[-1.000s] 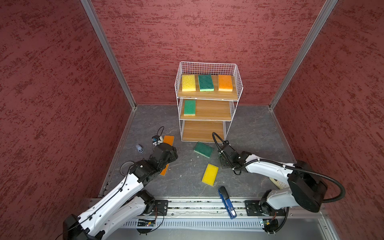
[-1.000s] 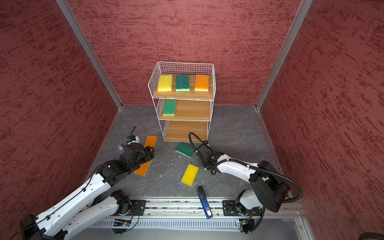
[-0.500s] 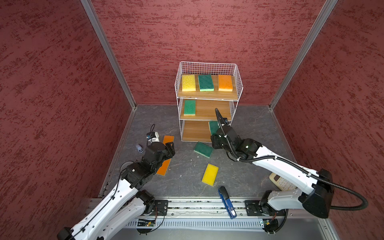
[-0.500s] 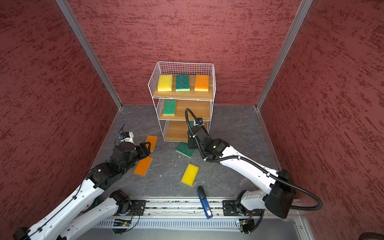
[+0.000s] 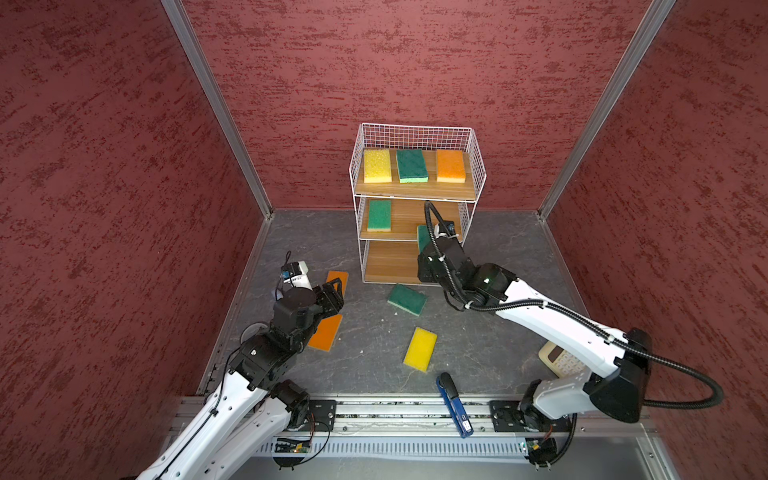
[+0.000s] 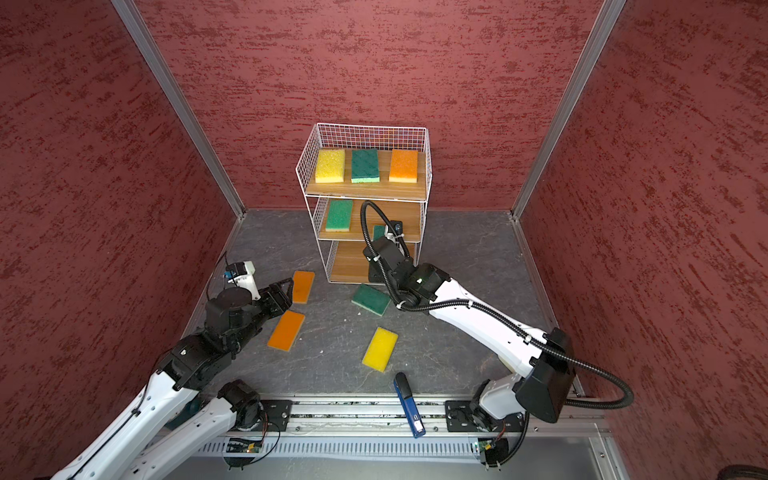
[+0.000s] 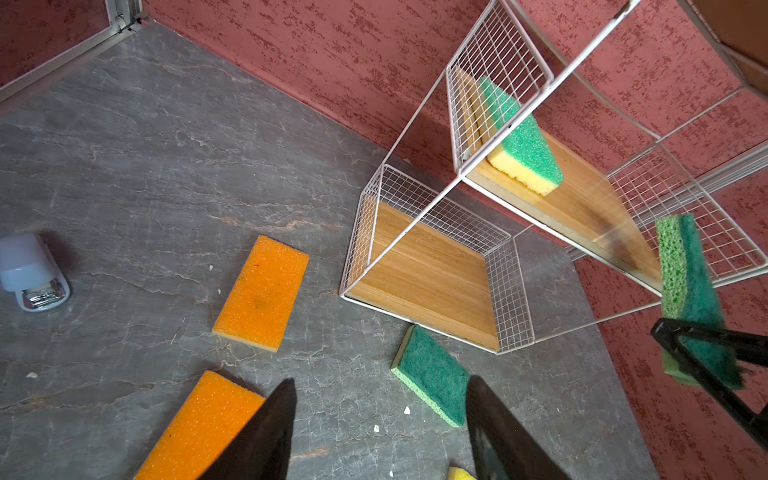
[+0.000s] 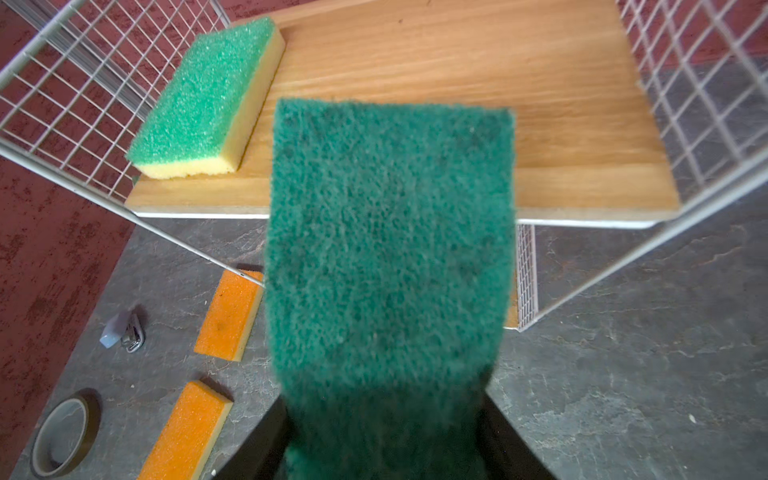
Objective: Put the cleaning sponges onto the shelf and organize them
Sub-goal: 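Lift the dark green sponge and carry it to the middle shelf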
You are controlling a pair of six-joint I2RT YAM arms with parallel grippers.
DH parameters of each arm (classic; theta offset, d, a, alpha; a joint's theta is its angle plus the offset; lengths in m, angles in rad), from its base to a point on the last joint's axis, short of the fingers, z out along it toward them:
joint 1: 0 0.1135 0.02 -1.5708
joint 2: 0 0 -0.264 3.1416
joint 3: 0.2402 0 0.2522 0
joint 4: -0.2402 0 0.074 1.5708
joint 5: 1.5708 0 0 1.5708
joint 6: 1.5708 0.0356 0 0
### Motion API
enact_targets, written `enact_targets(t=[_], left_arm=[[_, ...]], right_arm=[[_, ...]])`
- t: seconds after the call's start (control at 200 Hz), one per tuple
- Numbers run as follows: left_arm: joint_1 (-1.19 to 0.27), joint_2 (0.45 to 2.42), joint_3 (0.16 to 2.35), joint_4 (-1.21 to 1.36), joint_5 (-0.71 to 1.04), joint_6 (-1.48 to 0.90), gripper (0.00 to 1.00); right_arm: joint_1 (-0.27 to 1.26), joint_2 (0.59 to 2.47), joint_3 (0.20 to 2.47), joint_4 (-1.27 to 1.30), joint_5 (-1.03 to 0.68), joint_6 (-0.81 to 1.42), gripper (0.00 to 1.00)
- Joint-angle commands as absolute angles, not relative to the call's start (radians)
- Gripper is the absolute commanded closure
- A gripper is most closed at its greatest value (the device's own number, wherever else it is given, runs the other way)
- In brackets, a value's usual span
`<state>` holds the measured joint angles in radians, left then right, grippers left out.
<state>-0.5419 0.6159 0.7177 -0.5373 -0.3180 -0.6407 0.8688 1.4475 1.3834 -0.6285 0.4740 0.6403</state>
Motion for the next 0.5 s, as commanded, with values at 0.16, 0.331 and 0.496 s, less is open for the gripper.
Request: enact_targets(t=[0.16, 0.331, 0.496], left_arm=[[-0.528, 0.61, 0.704, -0.475, -0.294, -0.605, 0.35], [-0.523, 0.608, 0.71, -0.462, -0.291, -0.592, 0.35], [-0.52, 0.596, 0.706, -0.459, -0.289, -0.591, 0.34]], right_arm=[[0.868, 1.534, 1.515, -0.716, 0.621, 0.647, 0.43], [0.849, 1.583, 1.583, -0.776, 0.647, 0.653, 0.43], [0.834, 1.582, 1.589, -0.789, 0.677, 0.643, 0.42]])
